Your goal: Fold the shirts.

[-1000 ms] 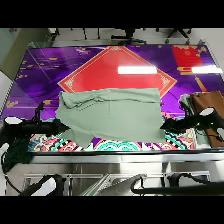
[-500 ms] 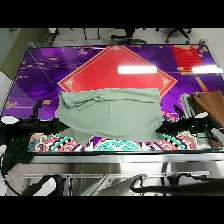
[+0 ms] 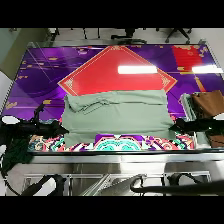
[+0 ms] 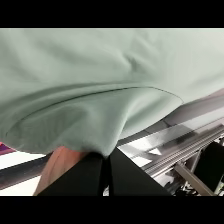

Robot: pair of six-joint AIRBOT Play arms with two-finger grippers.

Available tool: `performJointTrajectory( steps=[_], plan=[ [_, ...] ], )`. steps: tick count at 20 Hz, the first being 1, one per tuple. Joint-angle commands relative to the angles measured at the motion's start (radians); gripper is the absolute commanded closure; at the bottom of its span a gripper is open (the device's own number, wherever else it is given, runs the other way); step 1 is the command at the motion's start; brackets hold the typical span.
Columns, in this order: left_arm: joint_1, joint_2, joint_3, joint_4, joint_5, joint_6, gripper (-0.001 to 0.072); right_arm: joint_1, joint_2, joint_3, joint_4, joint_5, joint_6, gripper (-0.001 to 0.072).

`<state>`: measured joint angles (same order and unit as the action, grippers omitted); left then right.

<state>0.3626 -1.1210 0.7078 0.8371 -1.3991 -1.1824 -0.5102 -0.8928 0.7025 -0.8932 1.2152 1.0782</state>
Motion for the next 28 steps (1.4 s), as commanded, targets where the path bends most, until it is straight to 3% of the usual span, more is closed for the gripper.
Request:
performJointTrajectory(
  steps=[1,3,6,11,18,19,20,21,22,23,24,26,28],
  plan=[
    [-0.013,-0.001,0.026,-0.060,0.016,-0.012,0.0696,-0.018,0.057,0.004,0.167,-0.010,-0.073,0.0691],
    [-0.070,-0.018,0.125,-0.079,0.018,-0.009,0.0696,0.008,0.048,0.039,0.314,-0.024,-0.163,0.0691],
    [-0.171,-0.102,0.347,-0.076,0.068,-0.018,0.0696,0.076,-0.011,0.159,0.413,-0.139,-0.231,0.0691],
    [-0.235,-0.373,0.650,-0.063,0.124,-0.043,0.0696,0.189,-0.278,0.401,0.416,-0.316,-0.280,0.0691],
    [-0.241,-0.730,0.861,0.025,0.149,-0.072,0.0694,0.201,-0.646,0.603,0.416,-0.337,-0.309,0.0691],
    [-0.241,-0.760,0.887,0.024,0.128,-0.078,0.0688,0.201,-0.662,0.612,0.416,-0.336,-0.309,0.0676],
    [-0.241,-0.784,0.916,0.024,0.083,-0.097,0.0683,0.199,-0.661,0.619,0.415,-0.335,-0.329,0.0566],
    [-0.241,-0.804,0.956,0.025,0.025,-0.100,0.0403,0.192,-0.650,0.636,0.413,-0.315,-0.368,0.0423],
    [-0.241,-0.815,0.995,0.024,-0.022,-0.108,0.0100,0.180,-0.633,0.666,0.372,-0.288,-0.383,0.0371],
    [-0.241,-0.817,1.034,0.024,-0.055,-0.121,0.0042,0.172,-0.616,0.694,0.303,-0.283,-0.378,0.0290],
    [-0.241,-0.814,1.078,0.025,-0.077,-0.121,0.0042,0.169,-0.602,0.716,0.228,-0.284,-0.335,0.0197],
    [-0.241,-0.799,1.144,0.025,-0.095,-0.140,0.0042,0.167,-0.595,0.740,0.102,-0.283,-0.245,0.0186],
    [-0.241,-0.775,1.181,0.024,-0.094,-0.161,0.0043,0.167,-0.610,0.740,0.085,-0.272,-0.233,0.0185]
  ],
)
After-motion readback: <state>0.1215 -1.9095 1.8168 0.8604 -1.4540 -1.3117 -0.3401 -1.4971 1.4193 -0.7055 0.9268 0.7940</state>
